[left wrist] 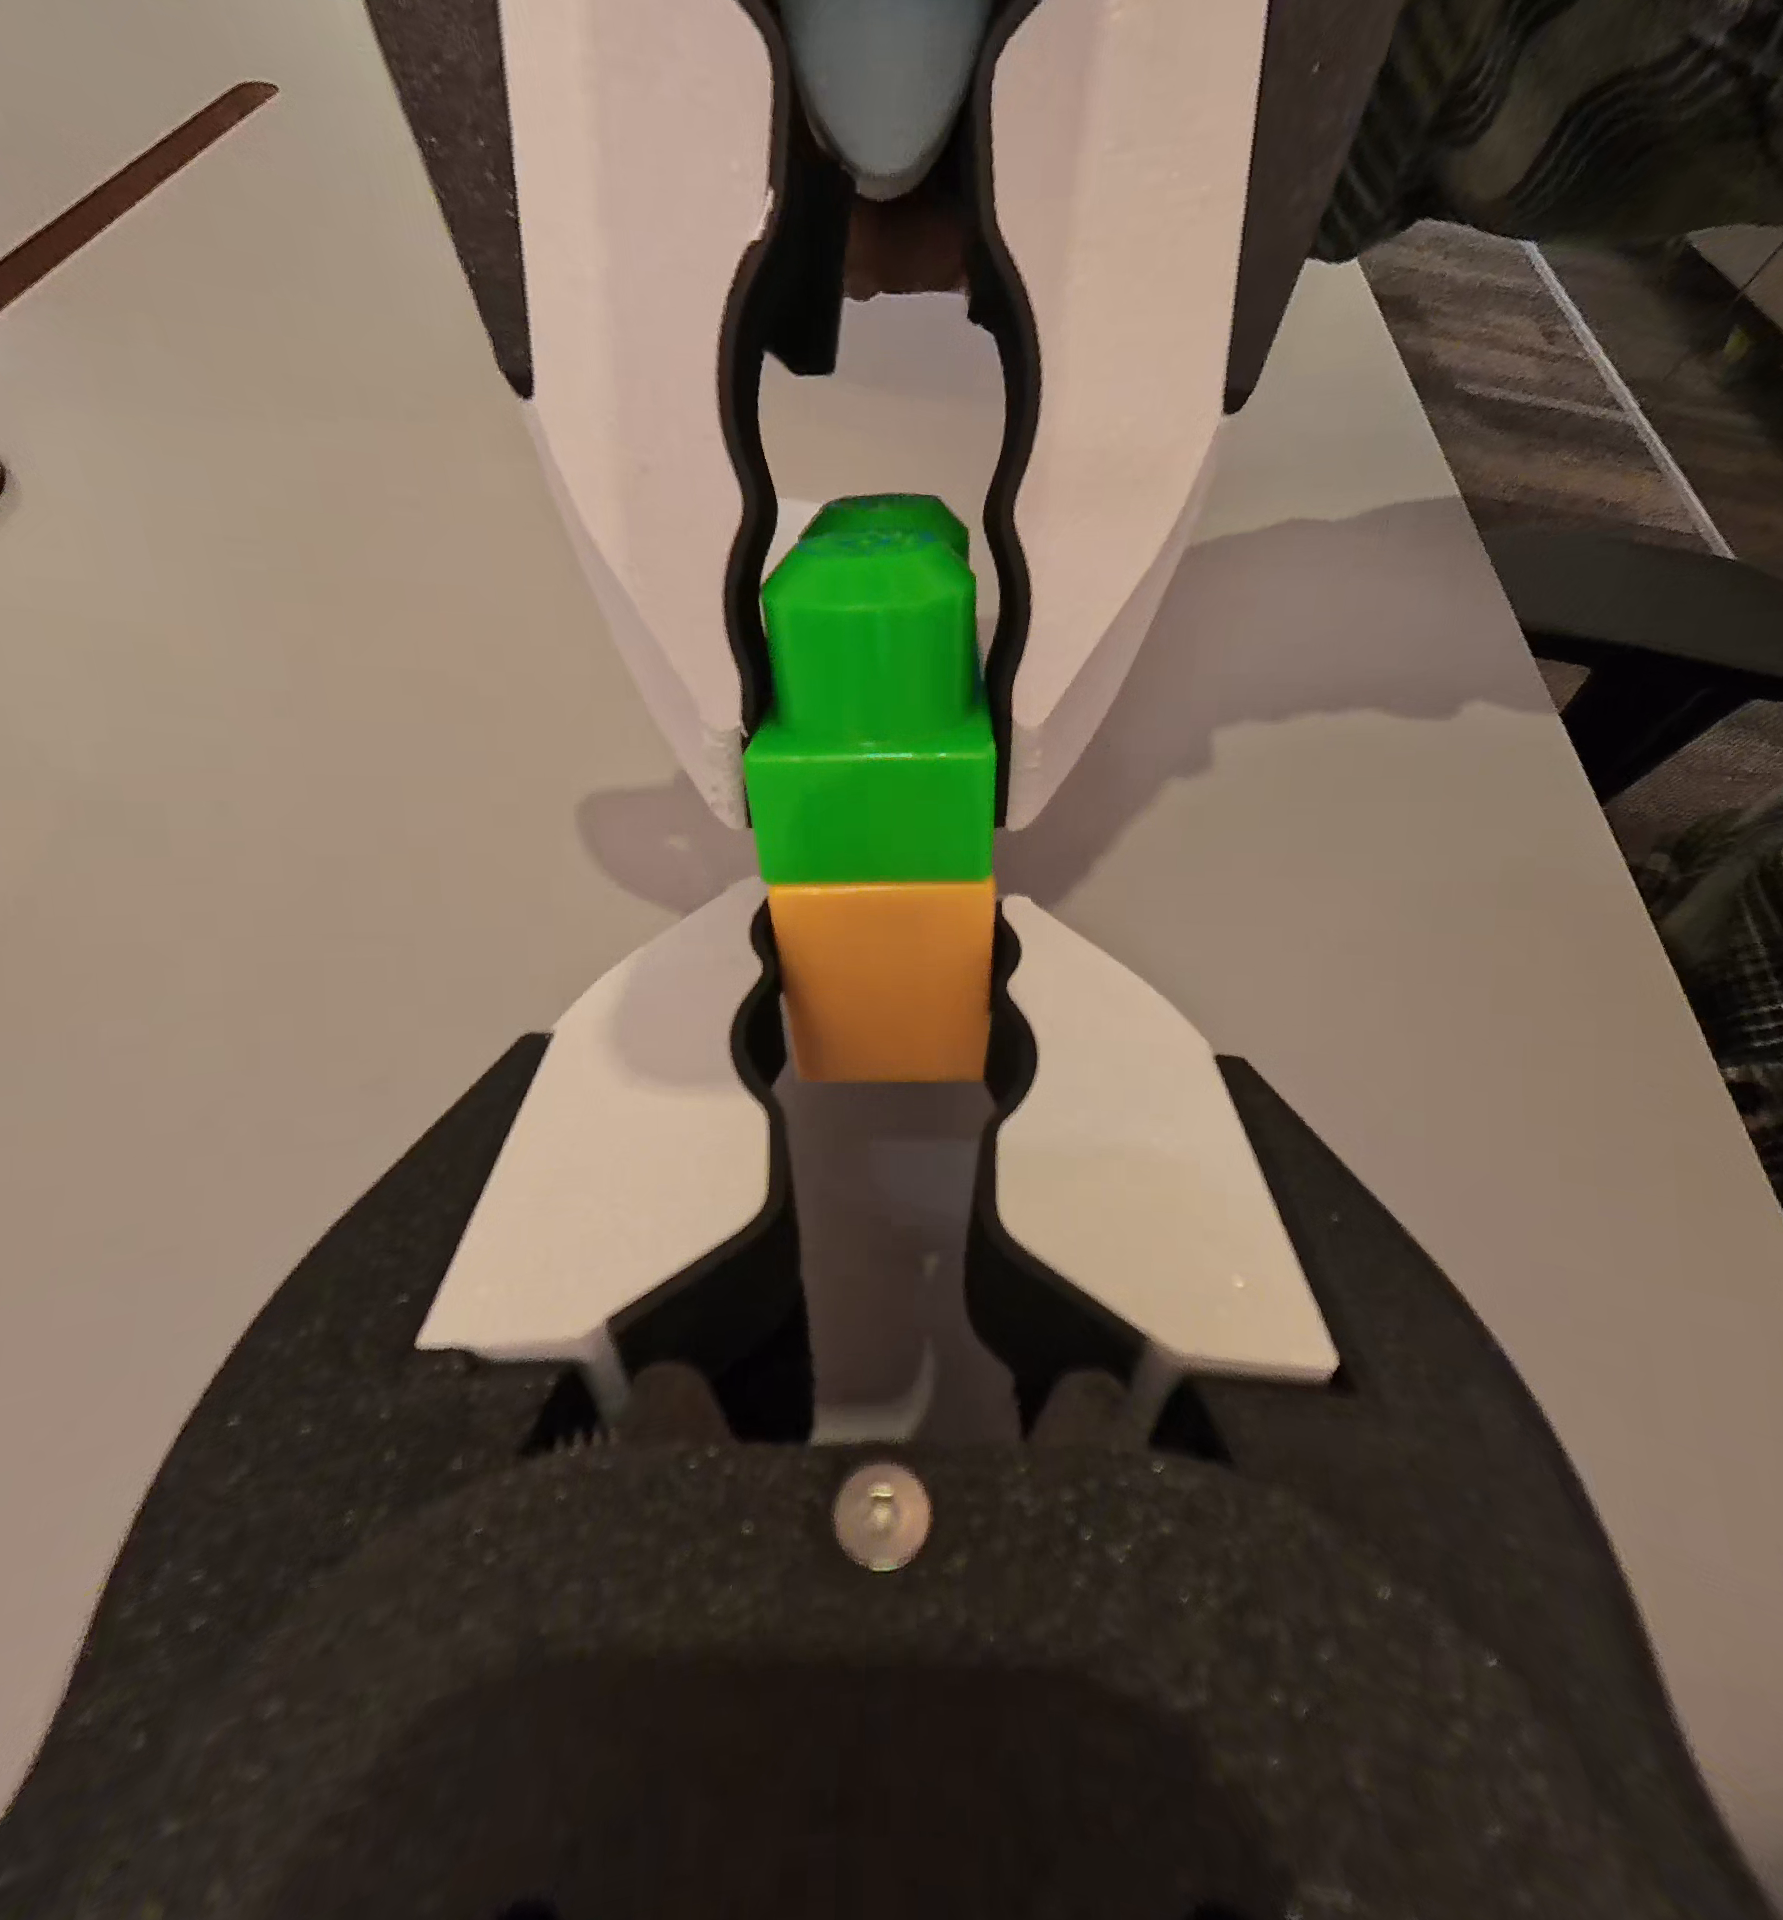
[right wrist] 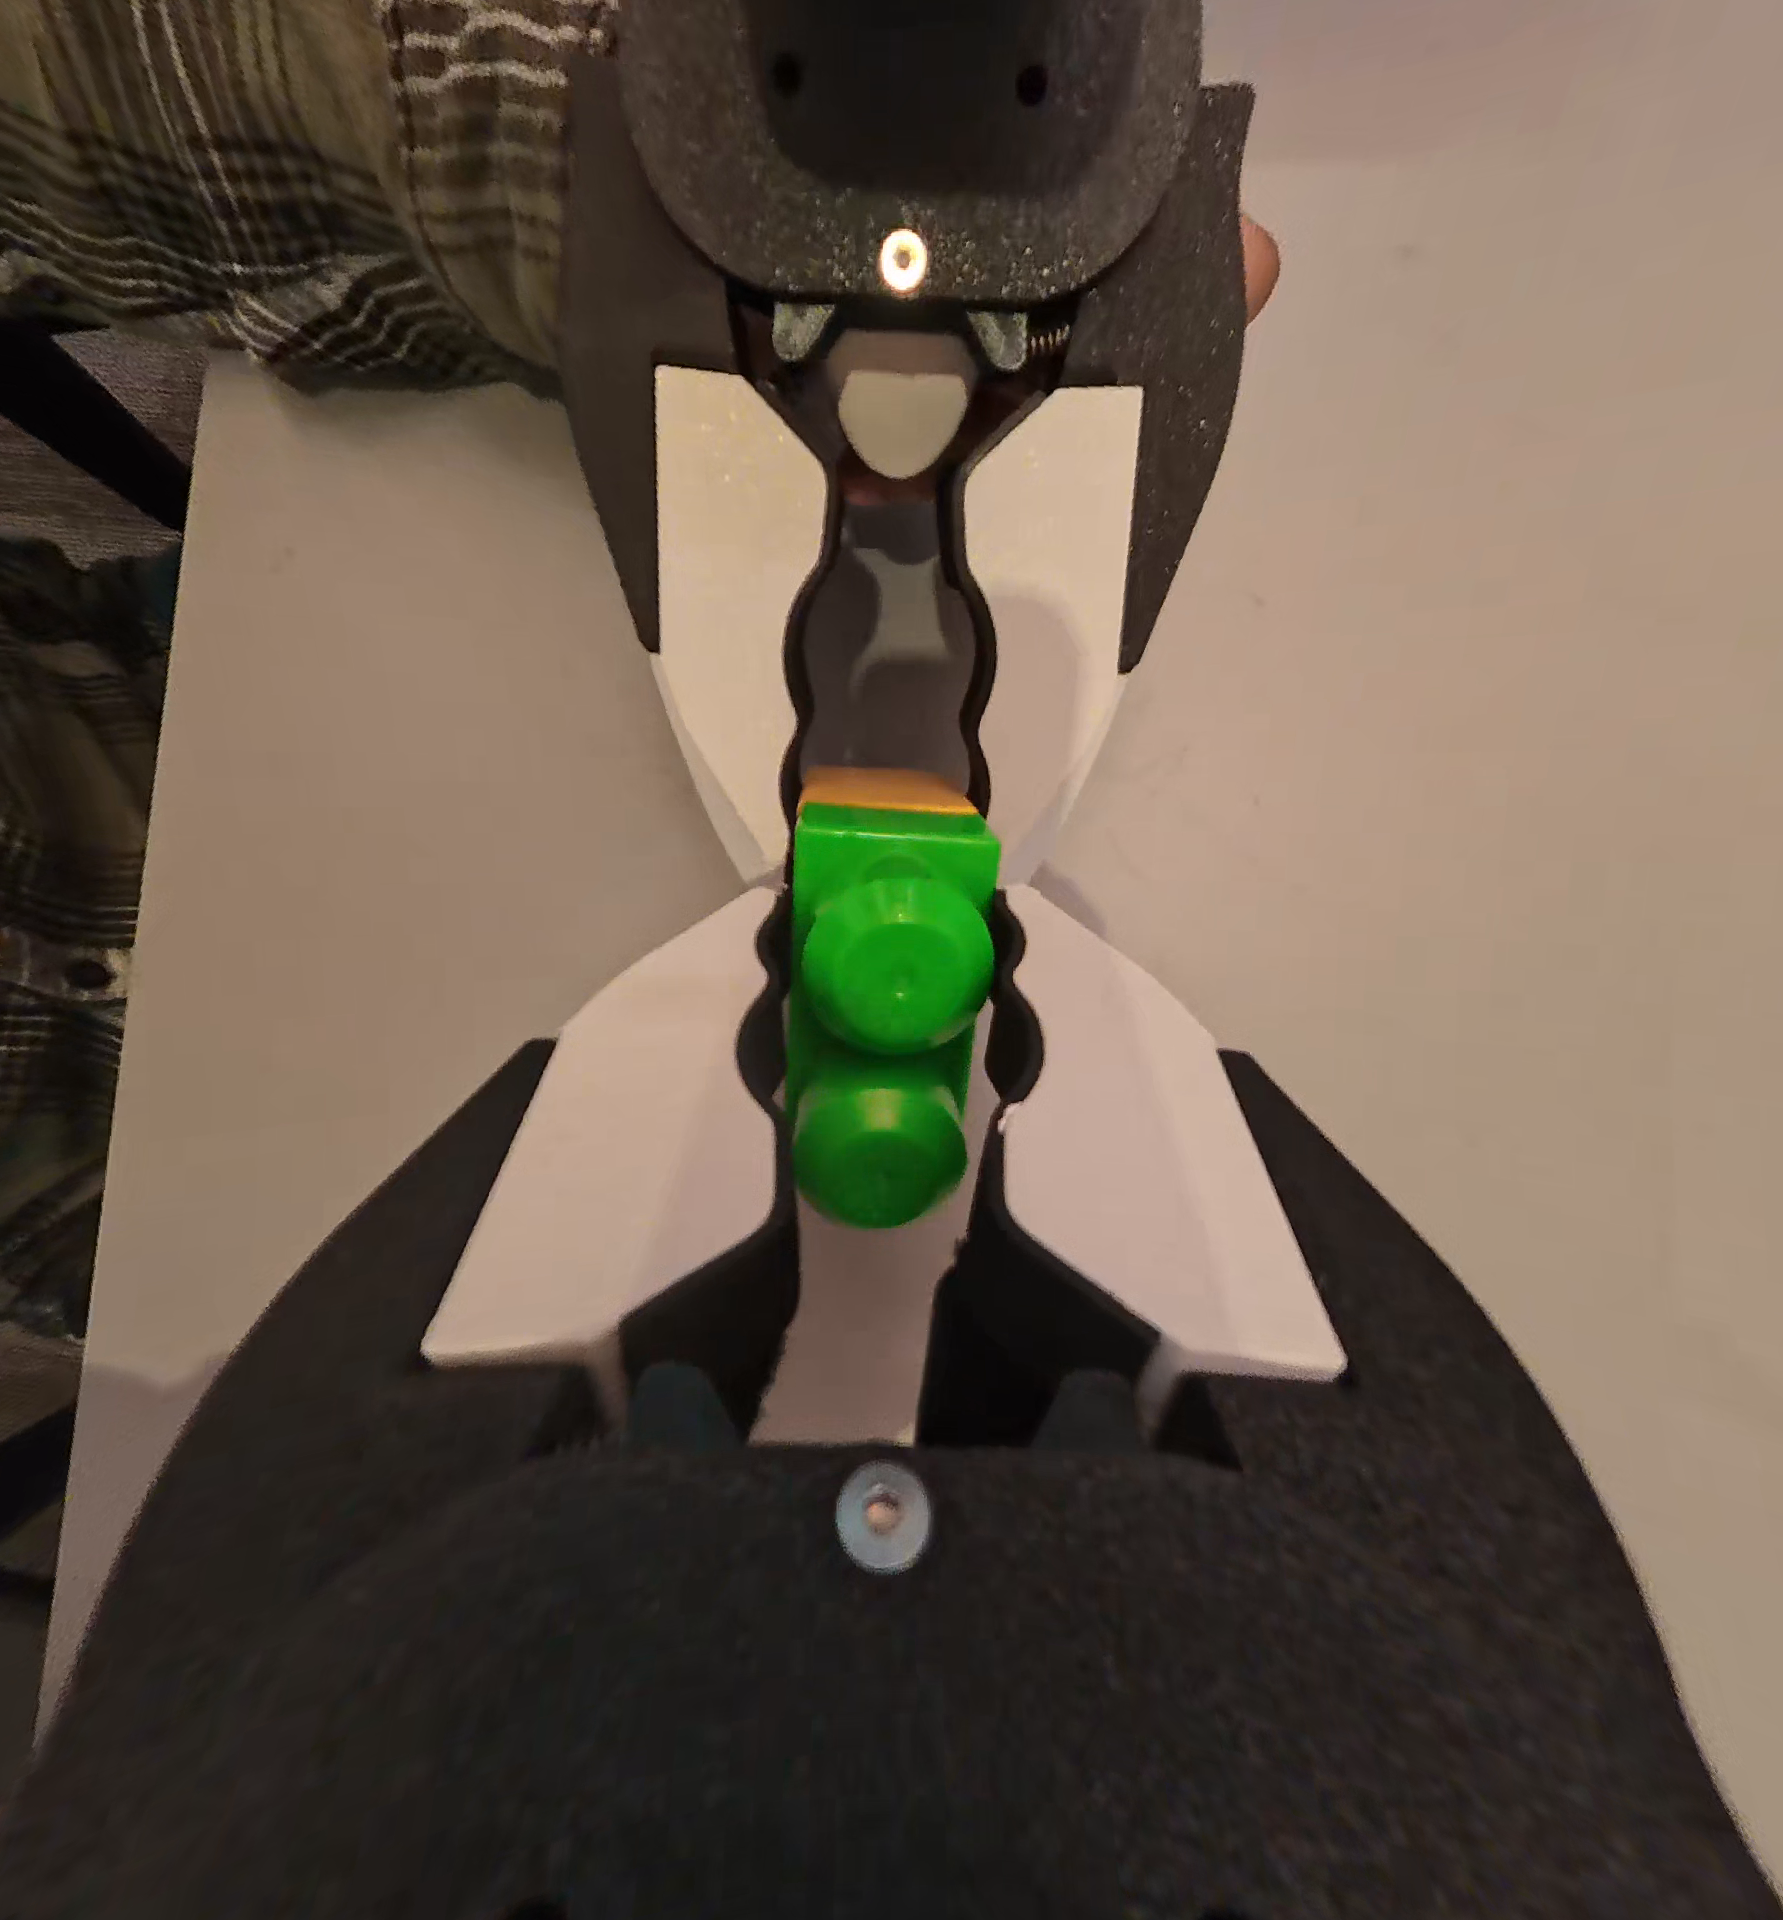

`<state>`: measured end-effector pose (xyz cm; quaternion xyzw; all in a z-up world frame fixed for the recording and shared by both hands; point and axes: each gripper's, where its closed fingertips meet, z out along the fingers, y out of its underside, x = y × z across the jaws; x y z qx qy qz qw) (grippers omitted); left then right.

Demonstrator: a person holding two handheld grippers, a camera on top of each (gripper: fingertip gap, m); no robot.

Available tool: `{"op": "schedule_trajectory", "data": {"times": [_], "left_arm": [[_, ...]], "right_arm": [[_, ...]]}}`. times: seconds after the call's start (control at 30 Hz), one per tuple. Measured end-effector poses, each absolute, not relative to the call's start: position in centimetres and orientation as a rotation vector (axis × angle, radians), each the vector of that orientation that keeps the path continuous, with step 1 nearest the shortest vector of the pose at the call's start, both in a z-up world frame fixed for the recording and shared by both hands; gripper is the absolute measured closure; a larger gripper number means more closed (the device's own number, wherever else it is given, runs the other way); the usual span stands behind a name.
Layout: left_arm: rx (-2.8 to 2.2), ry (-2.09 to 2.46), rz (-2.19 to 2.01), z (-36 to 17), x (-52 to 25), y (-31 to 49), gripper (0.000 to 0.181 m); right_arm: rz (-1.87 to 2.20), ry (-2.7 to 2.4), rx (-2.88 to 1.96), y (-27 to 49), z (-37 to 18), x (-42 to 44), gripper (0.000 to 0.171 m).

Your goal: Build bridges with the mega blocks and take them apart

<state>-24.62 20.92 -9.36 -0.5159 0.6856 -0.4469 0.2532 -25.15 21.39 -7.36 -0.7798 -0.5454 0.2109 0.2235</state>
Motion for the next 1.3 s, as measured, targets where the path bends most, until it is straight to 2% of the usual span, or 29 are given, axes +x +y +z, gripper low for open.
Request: {"op": "schedule_trajectory", "data": {"times": [0.1, 0.2, 0.3, 0.43, 1.3], "left_arm": [[-1.407, 1.871, -1.186, -9.5, -24.7, 21.0, 0.146], [-1.530, 1.924, -0.957, -13.3, -25.9, 23.3, 0.146], [-1.399, 1.731, -1.224, -7.8, -24.5, 23.1, 0.146], [-1.438, 1.800, -1.169, -9.7, -24.5, 22.8, 0.146], [-1.458, 1.791, -1.076, -9.7, -25.0, 23.7, 0.145]], "right_arm": [[0.598, -1.493, -2.151, 21.3, -7.3, -25.1, 0.136], [0.621, -1.338, -2.093, 22.4, -4.0, -23.1, 0.137], [0.580, -1.337, -2.149, 22.4, -4.0, -21.1, 0.136], [0.584, -1.324, -2.125, 22.6, -3.8, -21.4, 0.136], [0.516, -1.303, -2.231, 20.7, -5.4, -18.7, 0.136]]}}
